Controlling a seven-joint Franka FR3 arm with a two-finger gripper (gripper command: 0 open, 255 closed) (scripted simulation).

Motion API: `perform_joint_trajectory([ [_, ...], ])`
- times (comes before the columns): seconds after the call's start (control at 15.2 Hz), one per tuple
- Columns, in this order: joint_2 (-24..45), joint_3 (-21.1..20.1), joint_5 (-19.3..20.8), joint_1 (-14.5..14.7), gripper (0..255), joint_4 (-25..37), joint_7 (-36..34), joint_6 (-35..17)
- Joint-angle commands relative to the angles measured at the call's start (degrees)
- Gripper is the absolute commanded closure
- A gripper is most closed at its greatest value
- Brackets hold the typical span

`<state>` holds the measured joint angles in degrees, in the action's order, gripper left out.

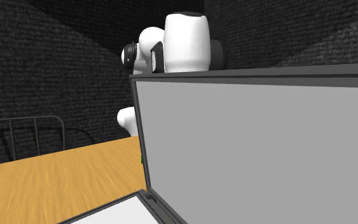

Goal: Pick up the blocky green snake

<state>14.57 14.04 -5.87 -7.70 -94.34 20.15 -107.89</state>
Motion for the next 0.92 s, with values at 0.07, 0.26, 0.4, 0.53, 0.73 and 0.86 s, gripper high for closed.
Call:
perform_joint_trajectory([
  [0.07,-0.23,0.03,0.13,0.01,255,1.63,-0.2,1.88],
  [0.26,-0.42,0.07,0.22,-0.04,255,3.69,-0.33,4.11],
  [0.4,-0.48,0.1,0.27,-0.09,255,5.15,-0.41,5.62],
  [0.53,-0.48,0.13,0.29,-0.14,255,6.68,-0.49,7.16],
  [0.73,-0.37,0.17,0.3,-0.24,255,9.14,-0.58,9.51],
  [0.86,-0.22,0.2,0.28,-0.32,255,10.89,-0.63,11.12],
])
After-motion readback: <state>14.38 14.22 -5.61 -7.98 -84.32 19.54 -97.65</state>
